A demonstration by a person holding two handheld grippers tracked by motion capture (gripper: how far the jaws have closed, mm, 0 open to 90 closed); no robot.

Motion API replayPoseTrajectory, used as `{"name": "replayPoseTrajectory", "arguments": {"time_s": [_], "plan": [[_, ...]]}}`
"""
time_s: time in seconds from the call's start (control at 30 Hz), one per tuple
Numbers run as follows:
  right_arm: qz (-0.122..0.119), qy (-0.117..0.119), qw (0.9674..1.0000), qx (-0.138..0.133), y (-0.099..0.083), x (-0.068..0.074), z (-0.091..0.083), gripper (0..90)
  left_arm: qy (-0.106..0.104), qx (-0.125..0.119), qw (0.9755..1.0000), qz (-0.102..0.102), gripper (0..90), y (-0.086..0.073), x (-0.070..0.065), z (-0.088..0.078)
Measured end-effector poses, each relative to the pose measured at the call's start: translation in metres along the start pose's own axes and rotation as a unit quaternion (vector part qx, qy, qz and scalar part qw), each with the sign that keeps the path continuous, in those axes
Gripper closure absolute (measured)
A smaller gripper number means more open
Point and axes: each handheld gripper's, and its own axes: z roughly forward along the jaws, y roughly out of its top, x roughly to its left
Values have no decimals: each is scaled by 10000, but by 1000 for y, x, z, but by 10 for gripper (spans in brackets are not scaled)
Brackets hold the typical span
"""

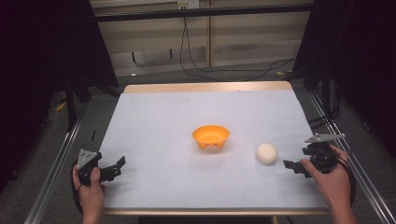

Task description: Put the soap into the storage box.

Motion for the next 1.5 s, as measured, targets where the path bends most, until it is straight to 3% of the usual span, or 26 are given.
{"name": "replayPoseTrajectory", "arguments": {"time_s": [0.2,0.83,1.07,1.5], "plan": [[-106,155,9992,347,15,9,11,33,-2,-6,10000,8,14,0,0,0],[-213,234,9975,637,44,36,43,47,11,20,10000,-1,12,0,1,0],[-169,119,9971,737,50,44,55,88,-21,18,10000,-31,13,0,1,0],[-79,-59,9963,852,51,47,65,185,-25,28,10000,-43,13,0,1,0]]}}
